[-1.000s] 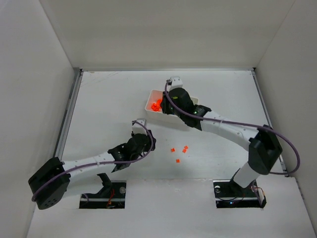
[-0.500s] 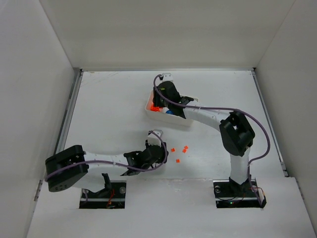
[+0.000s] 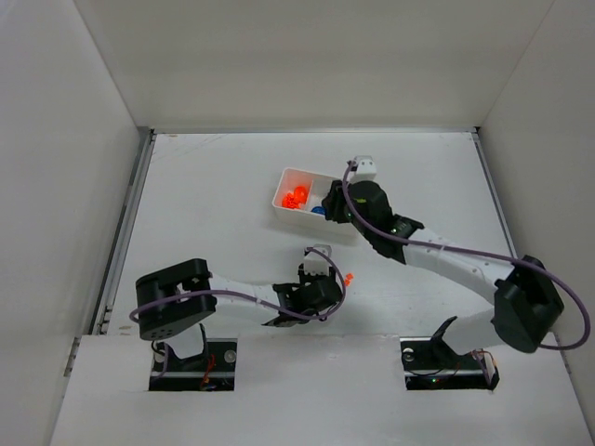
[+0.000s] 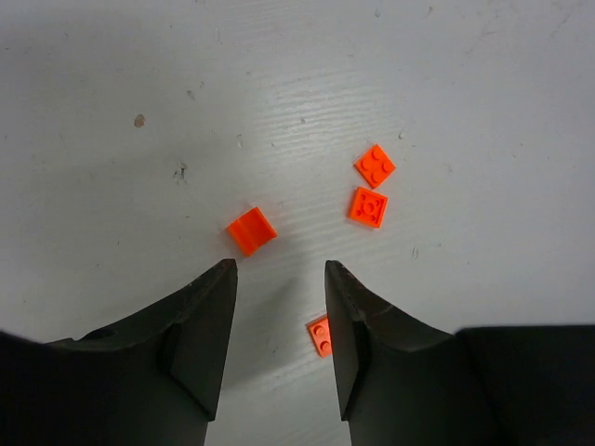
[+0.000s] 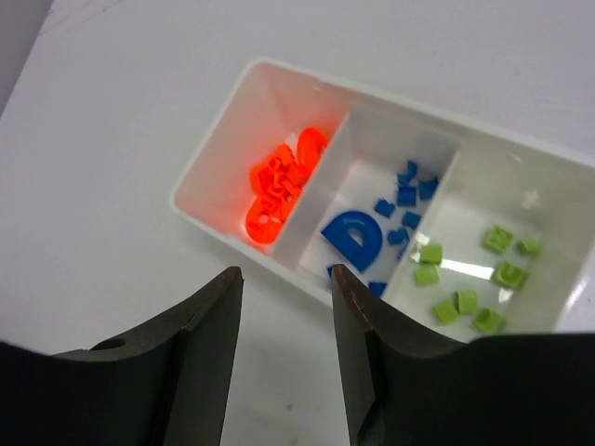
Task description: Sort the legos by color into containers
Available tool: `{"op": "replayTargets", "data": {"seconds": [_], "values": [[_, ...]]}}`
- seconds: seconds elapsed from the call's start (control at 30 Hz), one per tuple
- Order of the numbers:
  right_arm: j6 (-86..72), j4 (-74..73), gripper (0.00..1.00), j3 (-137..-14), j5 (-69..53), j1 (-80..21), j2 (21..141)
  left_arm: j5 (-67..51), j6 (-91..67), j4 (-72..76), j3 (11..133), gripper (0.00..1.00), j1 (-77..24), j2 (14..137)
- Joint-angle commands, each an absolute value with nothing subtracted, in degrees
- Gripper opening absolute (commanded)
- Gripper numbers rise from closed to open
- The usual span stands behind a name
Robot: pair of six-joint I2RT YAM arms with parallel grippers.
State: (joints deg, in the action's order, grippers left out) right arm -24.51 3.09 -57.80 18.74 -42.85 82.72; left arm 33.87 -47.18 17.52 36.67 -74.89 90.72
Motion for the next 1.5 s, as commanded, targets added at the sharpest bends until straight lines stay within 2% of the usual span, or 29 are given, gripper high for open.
{"op": "replayTargets", "data": {"seconds": [0.0, 0.2, 0.43, 0.67, 0.93, 1.03, 1.13, 1.2, 1.47], "values": [[-26.6, 6.9, 0.49, -49.5, 21.0, -43.6, 76.3, 39.0, -51.7, 12.2, 40.9, 0.39, -75.6, 92.9], [-30.8, 8.8, 0.49, -37.2, 21.0, -43.5, 66.4, 43.8, -56.2, 5.8, 44.8, 0.35, -76.2, 97.9], [-33.8, 8.8, 0.48, -30.5, 20.3, -43.6, 62.4, 45.6, -58.2, -0.4, 49.1, 0.34, -76.1, 101.9], [-36.0, 10.0, 0.48, -25.9, 19.5, -43.7, 60.4, 48.5, -60.1, -5.0, 49.9, 0.33, -76.9, 102.4], [-35.9, 10.6, 0.47, -25.8, 18.9, -43.7, 59.9, 48.1, -57.9, -3.7, 51.9, 0.34, -75.6, 105.7], [-36.5, 10.9, 0.47, -25.3, 19.1, -43.7, 59.8, 47.1, -56.8, -2.1, 51.4, 0.28, -75.1, 105.4], [-36.6, 10.4, 0.47, -25.2, 19.4, -43.7, 59.4, 45.9, -55.2, -0.1, 50.4, 0.13, -74.6, 104.7], [-37.4, 10.1, 0.46, -24.7, 20.2, -43.7, 58.6, 45.4, -54.4, 0.1, 49.9, 0.10, -74.4, 103.0], [-42.0, 2.8, 0.36, -23.9, 22.2, -44.9, 59.2, 44.9, -46.7, 4.7, 46.7, 0.09, -68.8, 89.1]]}}
